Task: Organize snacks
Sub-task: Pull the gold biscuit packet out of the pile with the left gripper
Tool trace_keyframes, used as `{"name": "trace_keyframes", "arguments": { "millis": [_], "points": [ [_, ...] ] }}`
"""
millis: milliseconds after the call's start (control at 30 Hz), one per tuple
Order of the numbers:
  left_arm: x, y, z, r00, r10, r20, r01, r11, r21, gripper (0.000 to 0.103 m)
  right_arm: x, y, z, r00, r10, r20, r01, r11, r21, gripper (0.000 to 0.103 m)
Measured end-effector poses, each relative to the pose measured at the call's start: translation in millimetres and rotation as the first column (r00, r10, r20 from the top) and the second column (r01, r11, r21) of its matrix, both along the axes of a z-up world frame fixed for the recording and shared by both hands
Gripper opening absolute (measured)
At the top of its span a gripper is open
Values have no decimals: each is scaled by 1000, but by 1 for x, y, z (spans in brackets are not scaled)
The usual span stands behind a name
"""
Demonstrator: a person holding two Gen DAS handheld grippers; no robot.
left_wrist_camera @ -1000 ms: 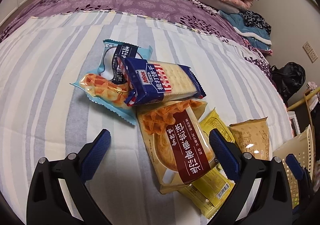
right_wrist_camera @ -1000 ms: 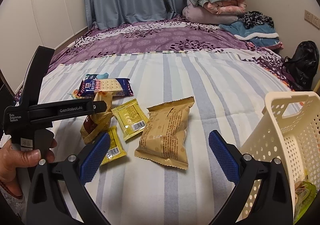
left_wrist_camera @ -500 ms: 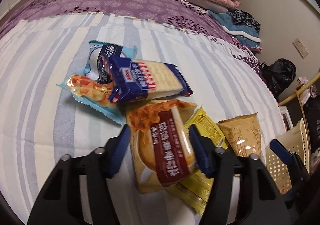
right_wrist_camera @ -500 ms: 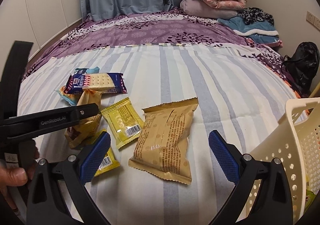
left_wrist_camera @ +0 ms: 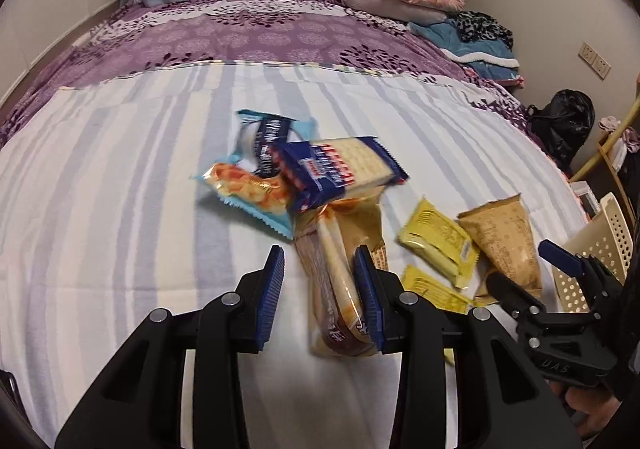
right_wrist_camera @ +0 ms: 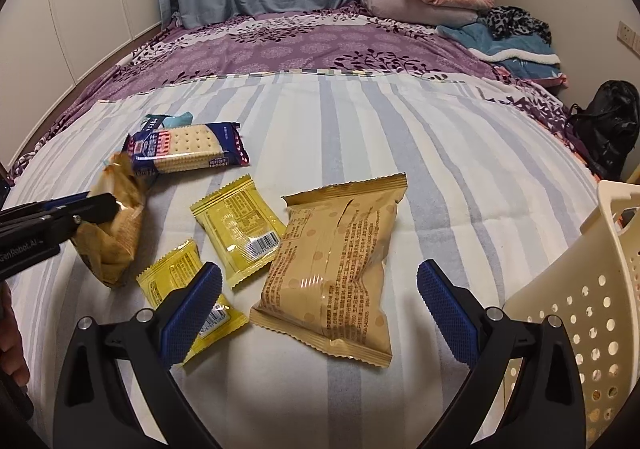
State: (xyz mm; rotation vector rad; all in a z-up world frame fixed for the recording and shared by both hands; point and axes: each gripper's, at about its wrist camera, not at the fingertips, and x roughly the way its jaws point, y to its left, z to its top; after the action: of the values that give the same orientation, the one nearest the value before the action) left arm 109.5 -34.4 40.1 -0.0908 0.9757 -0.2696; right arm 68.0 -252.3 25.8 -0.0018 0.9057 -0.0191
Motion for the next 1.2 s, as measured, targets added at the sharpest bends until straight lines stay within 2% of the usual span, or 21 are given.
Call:
{"name": "trace_keyframes", "arguments": {
  "millis": [200,400,433,533,567,733,833,867,967,1033,1200],
  "points": [
    [0,34,2,998,66,-4,-66,998,13,38,0,3,1,1000,5,4,-5,1000,-2,98],
    [-3,66,-11,985,155,-70,-156,988,2,39,2,8,1,1000,10,2,-10,1000,4,98],
    [-4,69,-13,984,160,-81,-161,987,-9,43,2,10,1,1000,12,2,-12,1000,3,98],
    [-12,72,-14,980,180,-87,-184,982,-37,69,1,13,1,1000,19,3,-19,1000,0,98],
    [-15,72,-13,979,183,-85,-188,981,-50,74,1,14,1,1000,19,3,-19,1000,-1,98],
    [-24,71,-12,976,192,-100,-202,974,-104,74,1,12,0,1000,13,1,-13,1000,1,98],
    [-29,69,-9,975,196,-102,-209,968,-137,86,1,11,0,1000,11,2,-11,1000,3,98],
    [-30,67,-8,976,195,-98,-208,967,-145,86,1,11,0,1000,12,2,-12,1000,3,98],
    [-31,60,-6,977,189,-94,-202,968,-147,87,2,11,0,1000,15,2,-15,1000,4,98],
    [-28,55,-9,977,186,-108,-201,969,-147,93,3,12,-1,1000,14,0,-14,1000,5,98],
    [-16,38,-25,971,188,-145,-206,971,-124,93,3,12,-1,1000,13,0,-13,1000,4,98]
  ]
}}
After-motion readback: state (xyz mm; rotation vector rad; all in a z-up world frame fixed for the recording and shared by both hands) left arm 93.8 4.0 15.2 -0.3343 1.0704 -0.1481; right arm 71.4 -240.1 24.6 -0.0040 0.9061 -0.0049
